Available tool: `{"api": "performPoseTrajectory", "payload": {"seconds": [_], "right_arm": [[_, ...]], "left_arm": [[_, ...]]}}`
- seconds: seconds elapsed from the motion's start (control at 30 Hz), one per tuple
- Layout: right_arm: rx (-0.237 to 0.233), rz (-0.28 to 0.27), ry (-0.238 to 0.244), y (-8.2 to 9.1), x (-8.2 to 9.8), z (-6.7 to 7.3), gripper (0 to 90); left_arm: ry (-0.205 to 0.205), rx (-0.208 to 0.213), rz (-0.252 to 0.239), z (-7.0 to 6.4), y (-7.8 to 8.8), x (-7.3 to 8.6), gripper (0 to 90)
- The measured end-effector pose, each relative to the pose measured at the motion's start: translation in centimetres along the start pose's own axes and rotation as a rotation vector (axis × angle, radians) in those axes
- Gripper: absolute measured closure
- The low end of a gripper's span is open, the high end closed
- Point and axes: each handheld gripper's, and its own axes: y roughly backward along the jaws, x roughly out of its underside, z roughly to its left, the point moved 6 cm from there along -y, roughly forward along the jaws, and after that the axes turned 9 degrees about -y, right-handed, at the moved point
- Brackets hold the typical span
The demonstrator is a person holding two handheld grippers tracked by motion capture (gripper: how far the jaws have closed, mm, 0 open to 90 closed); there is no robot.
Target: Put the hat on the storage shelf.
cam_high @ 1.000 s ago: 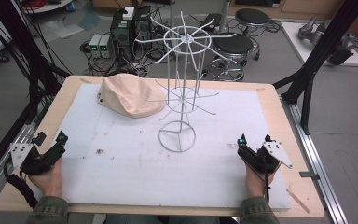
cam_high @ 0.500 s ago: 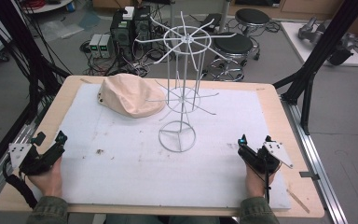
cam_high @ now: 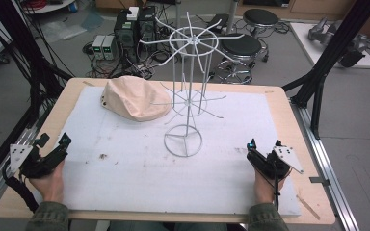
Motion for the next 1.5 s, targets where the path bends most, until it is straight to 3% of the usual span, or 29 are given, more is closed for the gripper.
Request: {"api": "performPoseTrajectory", "payload": {"seconds": [0.1,0.3,0.37,0.6,0.77,0.93,1.2,1.27,1.5], "right_arm": [[0.002,-0.002,0.009,0.0,0.0,0.0,12.3],[-0.014,0.006,0.028,0.0,0.2,0.3,12.3],[-0.018,0.009,0.026,0.1,0.2,0.4,12.3],[-0.02,0.009,0.032,0.2,0.2,0.4,12.3],[-0.019,0.013,0.041,0.1,0.2,0.4,12.3],[-0.019,0.007,0.049,0.2,0.2,0.4,12.3],[-0.011,0.026,0.052,0.1,0.4,0.3,12.2],[-0.016,0.024,0.046,0.1,0.4,0.3,12.2],[-0.017,0.024,0.048,0.1,0.4,0.4,12.2]], "left_arm": [[0.001,0.04,0.008,-0.6,-0.2,-0.4,26.7],[-0.079,0.09,0.018,-1.8,-1.0,-1.6,26.2],[-0.085,0.117,0.024,-2.0,-1.5,-2.1,26.2],[-0.107,0.171,0.036,-3.2,-3.2,-3.6,26.1],[-0.175,0.179,0.069,-4.5,-4.5,-4.3,28.7],[-0.165,0.234,0.087,-5.5,-5.6,-5.2,29.1],[-0.176,0.242,0.137,-6.9,-7.8,-6.7,23.8],[-0.192,0.24,0.136,-7.3,-8.3,-7.2,27.0],[-0.189,0.317,0.167,-9.3,-10.5,-7.8,26.6]]}}
